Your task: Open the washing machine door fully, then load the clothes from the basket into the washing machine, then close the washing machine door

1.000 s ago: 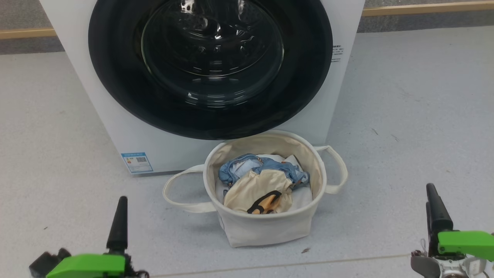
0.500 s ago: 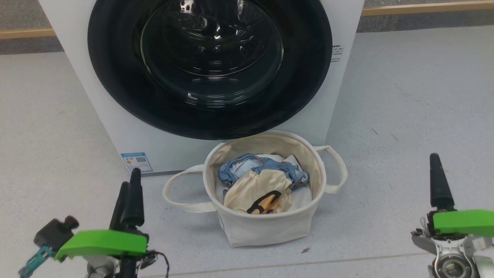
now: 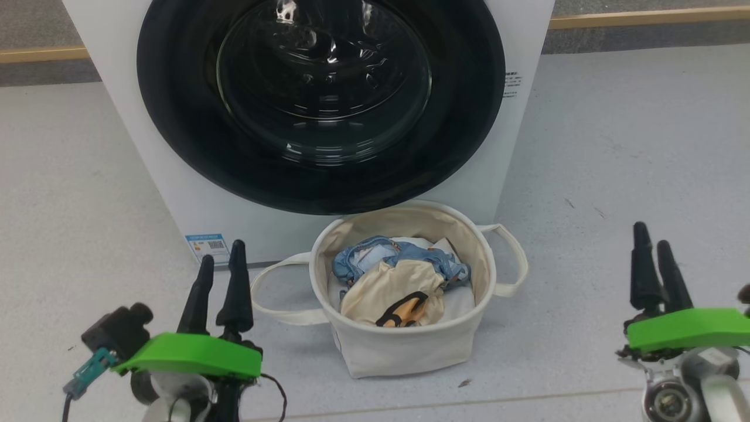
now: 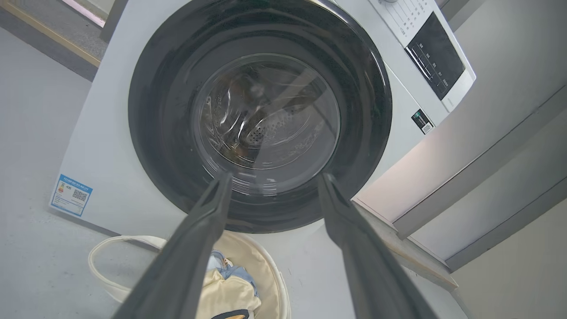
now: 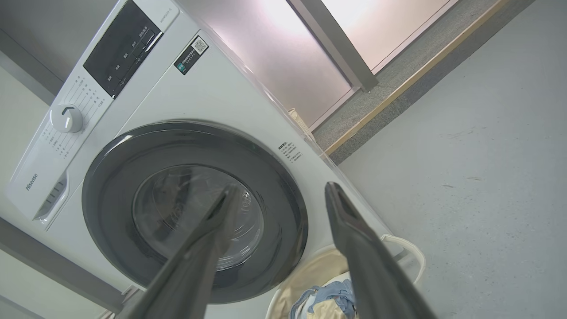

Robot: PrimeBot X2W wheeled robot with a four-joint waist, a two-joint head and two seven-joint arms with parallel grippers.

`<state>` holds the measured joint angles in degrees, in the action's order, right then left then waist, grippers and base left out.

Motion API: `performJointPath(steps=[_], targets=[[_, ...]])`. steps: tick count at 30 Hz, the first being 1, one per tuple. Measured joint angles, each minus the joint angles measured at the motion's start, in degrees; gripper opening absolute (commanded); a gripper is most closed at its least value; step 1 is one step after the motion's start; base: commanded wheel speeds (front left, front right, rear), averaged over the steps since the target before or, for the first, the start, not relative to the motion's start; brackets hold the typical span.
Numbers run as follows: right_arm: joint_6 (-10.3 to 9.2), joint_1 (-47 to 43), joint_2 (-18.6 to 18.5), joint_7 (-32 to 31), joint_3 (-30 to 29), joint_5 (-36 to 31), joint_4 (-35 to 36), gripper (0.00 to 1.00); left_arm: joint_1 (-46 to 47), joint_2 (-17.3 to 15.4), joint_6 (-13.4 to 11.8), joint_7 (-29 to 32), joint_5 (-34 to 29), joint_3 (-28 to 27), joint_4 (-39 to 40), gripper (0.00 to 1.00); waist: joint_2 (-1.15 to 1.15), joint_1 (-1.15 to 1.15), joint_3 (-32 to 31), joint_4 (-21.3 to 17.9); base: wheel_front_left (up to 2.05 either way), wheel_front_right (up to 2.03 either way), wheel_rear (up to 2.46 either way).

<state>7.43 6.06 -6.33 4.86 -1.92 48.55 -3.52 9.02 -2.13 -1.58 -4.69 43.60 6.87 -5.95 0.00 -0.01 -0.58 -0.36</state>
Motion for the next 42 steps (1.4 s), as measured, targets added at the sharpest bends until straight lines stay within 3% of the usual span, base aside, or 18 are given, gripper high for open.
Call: performJointPath(steps=[8,19,34,42], targets=[[0.0,0.78,-0.2,1.3,2.29,-7.13,-1.76,1.0,0.63,-0.67,-1.99,-1.47,-7.72,3.38,-0.29,1.0,0.0,0.0,0.05,-0.08,0.0,0.0,0.0],[0.0,0.88,0.42,3.0,3.25,-15.66,-4.17,1.0,1.35,-0.89,-5.54,-3.08,-14.18,5.86,-7.1,1.0,0.0,0.0,0.09,0.05,0.0,0.0,0.0],[0.0,0.86,2.68,5.3,3.59,-21.29,-9.8,1.0,3.09,-0.51,-6.08,-5.52,-15.36,7.01,-13.15,1.0,0.0,0.0,0.63,0.05,0.0,0.0,0.0],[0.0,0.86,3.16,6.47,4.42,-27.1,-10.15,1.0,3.21,-0.49,-8.82,-6.61,-17.07,9.23,-14.39,1.0,0.0,0.0,0.76,0.19,0.0,0.0,0.0]])
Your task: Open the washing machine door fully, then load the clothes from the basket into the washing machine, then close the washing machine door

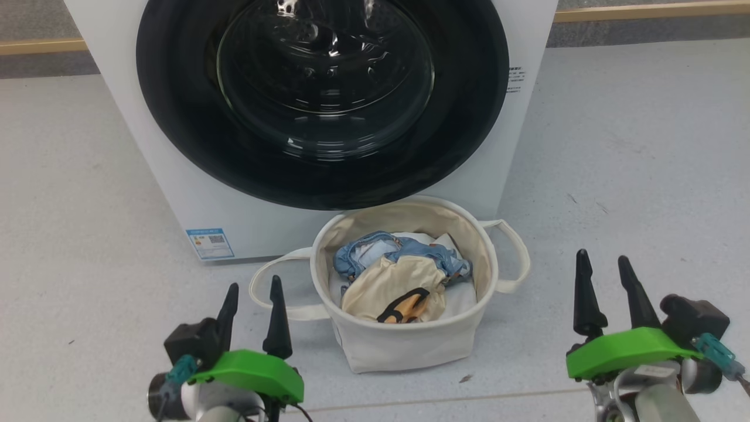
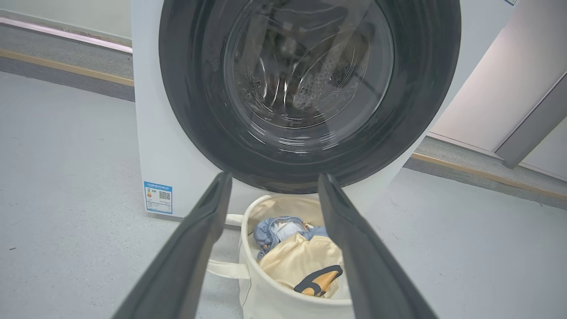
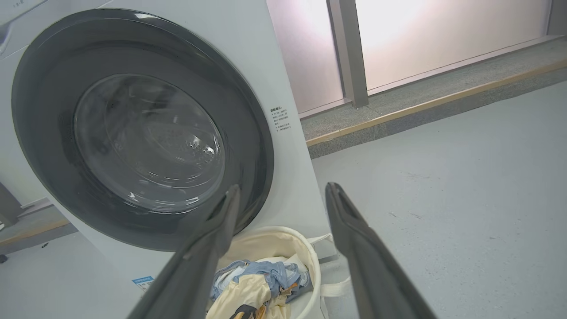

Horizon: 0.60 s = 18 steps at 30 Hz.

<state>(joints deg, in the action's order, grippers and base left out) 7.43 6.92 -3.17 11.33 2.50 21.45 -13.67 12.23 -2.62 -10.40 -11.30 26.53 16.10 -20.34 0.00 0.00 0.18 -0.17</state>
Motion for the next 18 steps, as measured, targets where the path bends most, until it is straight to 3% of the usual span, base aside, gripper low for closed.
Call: performJointPath(steps=[18], targets=[[0.01,-0.01,0.18,2.93,0.51,-10.4,2.18,1.0,1.46,0.02,-2.7,-2.96,-5.64,3.16,-0.33,1.0,0.0,0.0,0.38,-0.18,0.0,0.0,0.0]])
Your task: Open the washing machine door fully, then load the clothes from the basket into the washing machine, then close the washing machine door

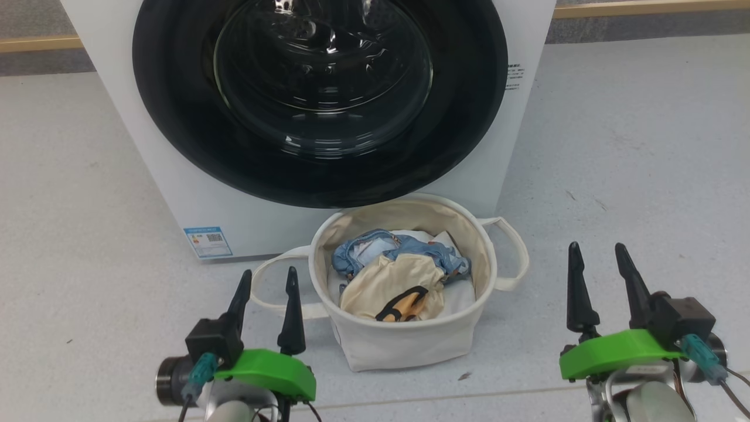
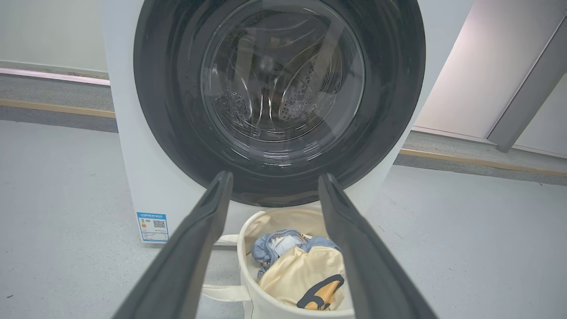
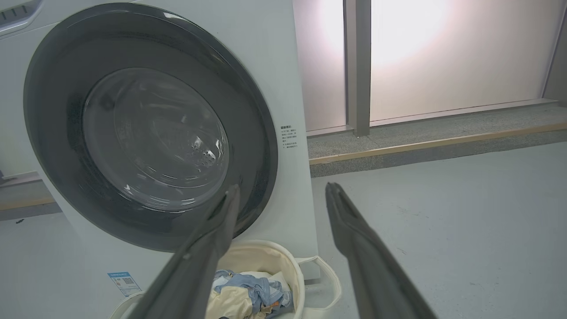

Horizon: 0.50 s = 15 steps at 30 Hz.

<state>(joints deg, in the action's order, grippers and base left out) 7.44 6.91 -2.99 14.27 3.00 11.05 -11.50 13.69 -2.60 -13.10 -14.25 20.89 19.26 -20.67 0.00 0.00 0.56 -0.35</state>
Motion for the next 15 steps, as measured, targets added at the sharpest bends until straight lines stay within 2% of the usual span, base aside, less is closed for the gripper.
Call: performJointPath(steps=[10,15], targets=[[0.0,-0.08,0.01,0.01,-0.43,0.64,-0.08,1.0,0.09,0.01,-0.51,-0.04,-0.47,-0.2,0.0,1.0,0.0,0.0,-0.03,0.03,0.0,0.0,0.0],[0.0,-0.08,0.01,0.01,-0.52,0.64,-0.08,1.0,0.08,0.01,-0.49,-0.05,1.44,-1.0,0.01,1.0,0.0,0.0,-0.09,0.17,0.0,0.0,0.0]])
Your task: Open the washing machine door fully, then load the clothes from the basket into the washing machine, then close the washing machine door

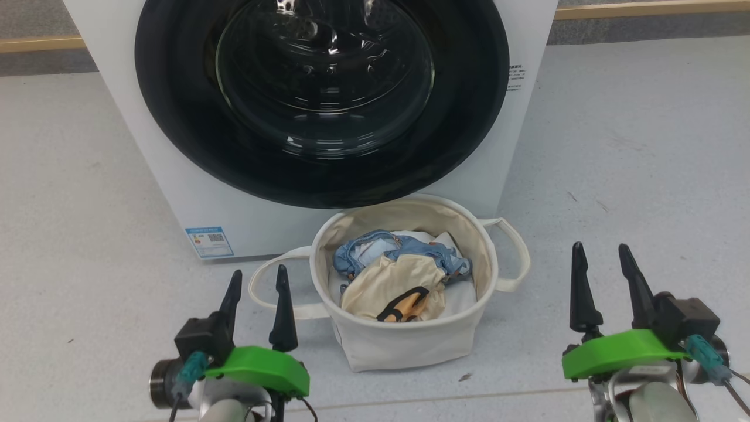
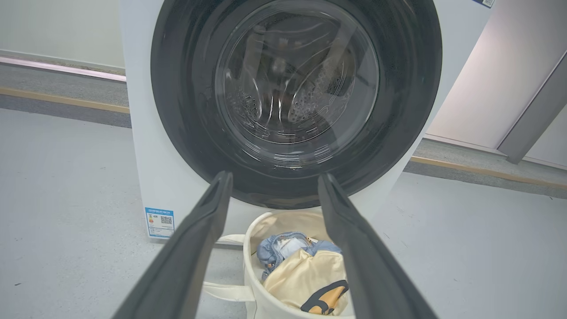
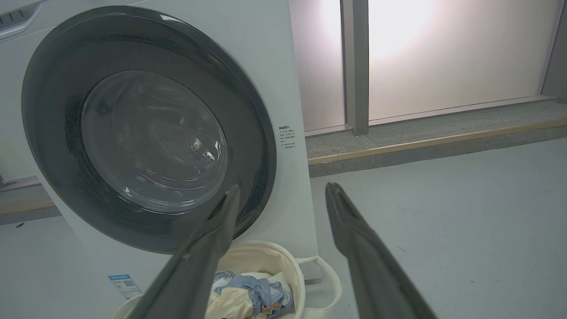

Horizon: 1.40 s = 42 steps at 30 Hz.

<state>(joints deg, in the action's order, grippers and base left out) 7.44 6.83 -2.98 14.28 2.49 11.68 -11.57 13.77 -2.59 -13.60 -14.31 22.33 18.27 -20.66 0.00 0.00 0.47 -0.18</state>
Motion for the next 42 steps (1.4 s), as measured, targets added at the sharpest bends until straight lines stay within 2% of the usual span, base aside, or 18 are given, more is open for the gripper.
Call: performJointPath(steps=[7,21,42], targets=[[0.0,0.0,0.0,0.0,-0.14,-1.08,0.19,1.0,0.01,0.01,0.03,0.0,3.22,-0.96,-0.02,1.0,0.0,0.0,-0.02,0.11,0.0,0.0,0.0],[0.0,-0.02,0.02,0.0,0.0,-1.55,0.03,1.0,0.64,0.02,0.05,0.0,2.7,1.21,-4.88,1.0,0.0,0.0,-0.3,0.16,0.12,0.22,-0.33],[0.0,-0.12,0.45,0.0,0.07,-1.52,0.15,1.0,0.85,0.02,-0.51,0.0,1.96,1.72,-7.01,1.0,0.0,0.0,-0.48,0.57,1.11,1.11,-2.23]])
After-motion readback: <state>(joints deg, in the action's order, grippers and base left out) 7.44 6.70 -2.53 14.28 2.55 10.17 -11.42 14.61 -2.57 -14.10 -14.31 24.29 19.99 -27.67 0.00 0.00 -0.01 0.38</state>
